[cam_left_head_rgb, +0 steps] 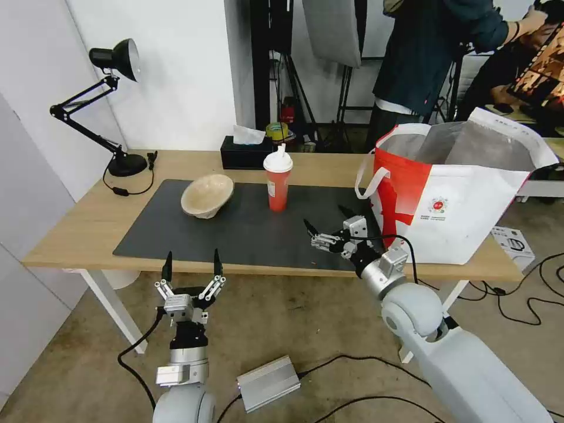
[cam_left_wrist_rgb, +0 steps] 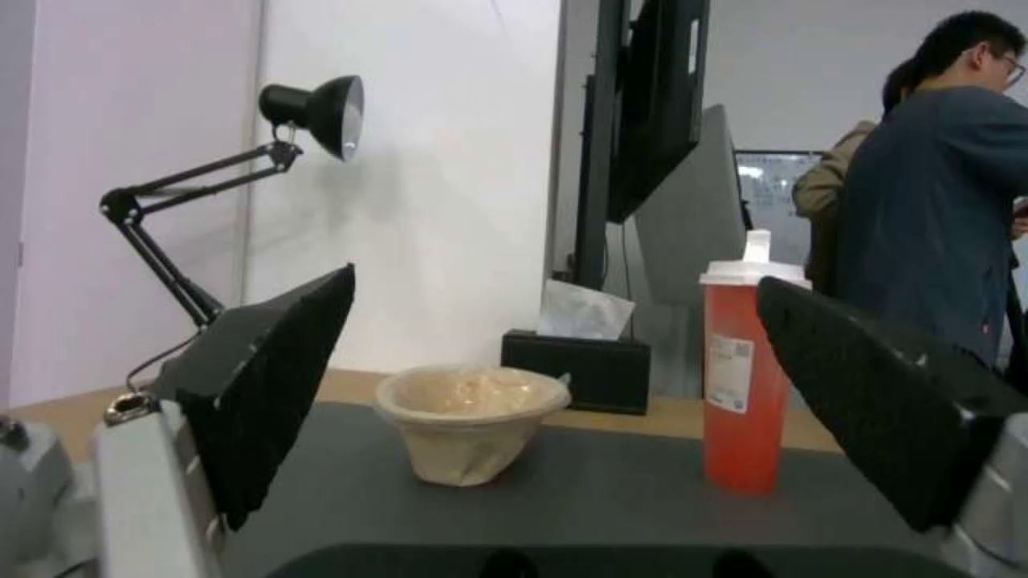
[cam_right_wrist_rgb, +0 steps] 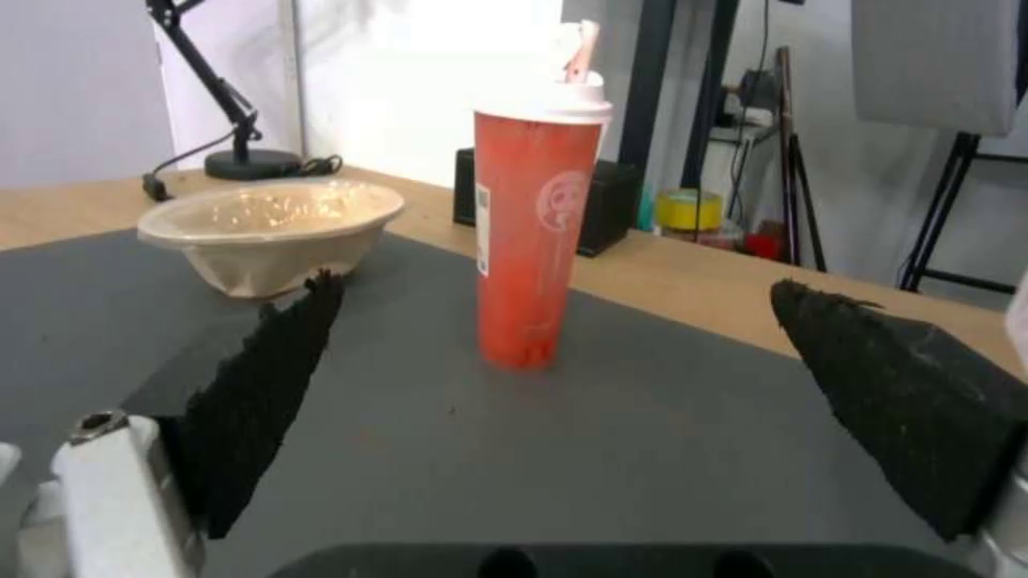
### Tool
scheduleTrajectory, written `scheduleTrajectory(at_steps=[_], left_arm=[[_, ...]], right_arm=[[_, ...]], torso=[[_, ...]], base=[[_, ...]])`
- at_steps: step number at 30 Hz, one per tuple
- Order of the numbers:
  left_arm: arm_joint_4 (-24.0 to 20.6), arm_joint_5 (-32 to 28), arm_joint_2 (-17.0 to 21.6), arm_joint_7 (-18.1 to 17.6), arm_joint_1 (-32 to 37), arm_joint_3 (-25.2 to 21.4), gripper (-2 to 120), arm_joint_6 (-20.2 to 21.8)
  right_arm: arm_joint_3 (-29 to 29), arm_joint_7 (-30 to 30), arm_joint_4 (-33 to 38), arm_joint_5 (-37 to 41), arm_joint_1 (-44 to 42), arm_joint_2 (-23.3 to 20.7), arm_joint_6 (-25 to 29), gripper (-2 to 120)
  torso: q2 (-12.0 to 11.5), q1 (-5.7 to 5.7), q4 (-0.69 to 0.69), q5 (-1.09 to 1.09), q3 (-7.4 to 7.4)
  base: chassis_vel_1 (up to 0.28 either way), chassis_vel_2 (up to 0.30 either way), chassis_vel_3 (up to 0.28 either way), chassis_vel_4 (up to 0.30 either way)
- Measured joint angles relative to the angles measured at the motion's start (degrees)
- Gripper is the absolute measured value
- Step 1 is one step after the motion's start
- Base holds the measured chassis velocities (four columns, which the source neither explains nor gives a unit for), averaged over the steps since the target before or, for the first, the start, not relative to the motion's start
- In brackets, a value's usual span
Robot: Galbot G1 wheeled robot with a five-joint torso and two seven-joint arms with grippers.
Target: Pick up the trash from the table and place it into the takeout bag.
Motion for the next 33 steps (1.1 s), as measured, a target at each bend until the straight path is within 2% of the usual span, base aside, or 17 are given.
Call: scheduleTrajectory(at_steps=[16,33], left_arm=[[-0.32,0.05,-0.01,-0.03,0.55,-0.05,100,0.00],[-0.27,0.09,-0.02,-0.04,0.64,0.08,100,0.00]], right_arm=[[-4.53,-0.63,-6.12,-0.09,5.55,1.33,0.14,100],[-6.50,-0.87,-9.48,-0.27,9.16,2.74,0.39,100]], torso=[[0.00,0.00,0.00,0.00,0.00],[0.00,0.00,0.01,0.00,0.00]], base=[[0.000,0.000,0.000,0.000],[0.000,0.000,0.000,0.000]])
